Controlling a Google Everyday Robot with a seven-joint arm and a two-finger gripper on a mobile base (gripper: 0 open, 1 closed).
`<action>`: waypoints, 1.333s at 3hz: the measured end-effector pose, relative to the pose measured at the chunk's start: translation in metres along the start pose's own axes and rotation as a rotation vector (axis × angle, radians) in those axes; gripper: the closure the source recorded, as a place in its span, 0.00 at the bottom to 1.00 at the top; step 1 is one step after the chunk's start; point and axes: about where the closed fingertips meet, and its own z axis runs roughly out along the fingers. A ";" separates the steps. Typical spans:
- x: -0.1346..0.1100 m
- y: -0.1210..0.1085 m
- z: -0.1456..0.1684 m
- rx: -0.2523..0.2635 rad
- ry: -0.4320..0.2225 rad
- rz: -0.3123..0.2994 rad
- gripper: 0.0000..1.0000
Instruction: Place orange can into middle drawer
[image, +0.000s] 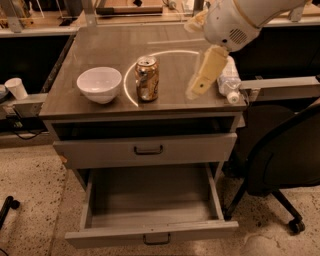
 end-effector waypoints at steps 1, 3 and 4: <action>-0.022 -0.021 0.044 -0.019 -0.182 0.065 0.00; -0.038 -0.061 0.123 0.016 -0.288 0.209 0.00; -0.039 -0.072 0.148 0.030 -0.304 0.261 0.00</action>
Offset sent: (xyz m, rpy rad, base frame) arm 0.1043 0.1092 -0.0621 0.3888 0.0961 -0.0832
